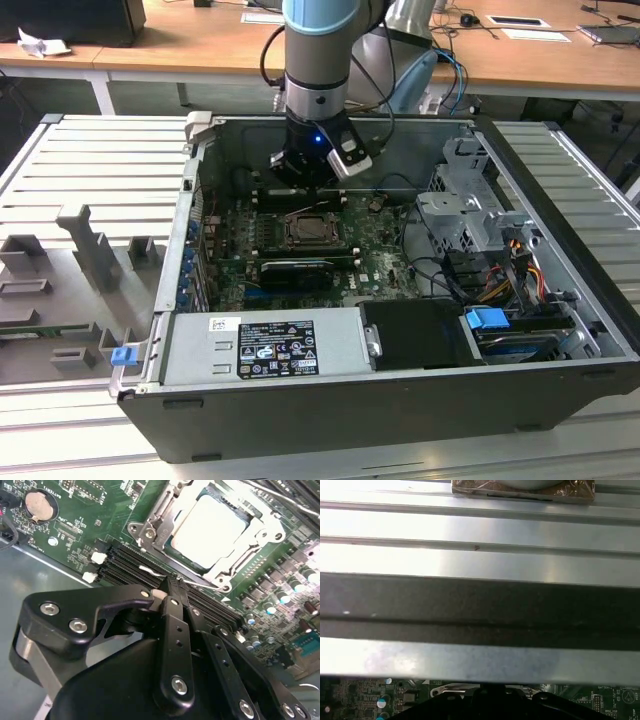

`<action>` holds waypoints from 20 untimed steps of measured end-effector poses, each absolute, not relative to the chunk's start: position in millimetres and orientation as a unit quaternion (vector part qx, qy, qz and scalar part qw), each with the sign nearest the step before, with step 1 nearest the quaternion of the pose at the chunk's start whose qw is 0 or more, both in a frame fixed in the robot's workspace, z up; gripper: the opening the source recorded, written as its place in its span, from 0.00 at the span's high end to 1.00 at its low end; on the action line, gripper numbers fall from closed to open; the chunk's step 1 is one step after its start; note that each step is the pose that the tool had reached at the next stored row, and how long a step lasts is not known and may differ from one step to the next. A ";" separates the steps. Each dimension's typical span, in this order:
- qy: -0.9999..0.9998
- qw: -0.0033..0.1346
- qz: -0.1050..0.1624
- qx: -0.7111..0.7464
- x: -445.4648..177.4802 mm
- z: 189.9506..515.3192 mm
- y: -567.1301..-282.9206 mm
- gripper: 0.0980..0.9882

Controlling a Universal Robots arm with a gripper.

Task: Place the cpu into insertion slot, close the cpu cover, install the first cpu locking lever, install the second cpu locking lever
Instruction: 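Install the first cpu locking lever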

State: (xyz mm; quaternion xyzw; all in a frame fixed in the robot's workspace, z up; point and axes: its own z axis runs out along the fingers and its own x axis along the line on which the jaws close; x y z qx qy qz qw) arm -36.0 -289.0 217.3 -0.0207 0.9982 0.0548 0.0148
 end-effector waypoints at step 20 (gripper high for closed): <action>0.998 0.014 0.055 -0.037 -22.5 207.0 -286.6 0.99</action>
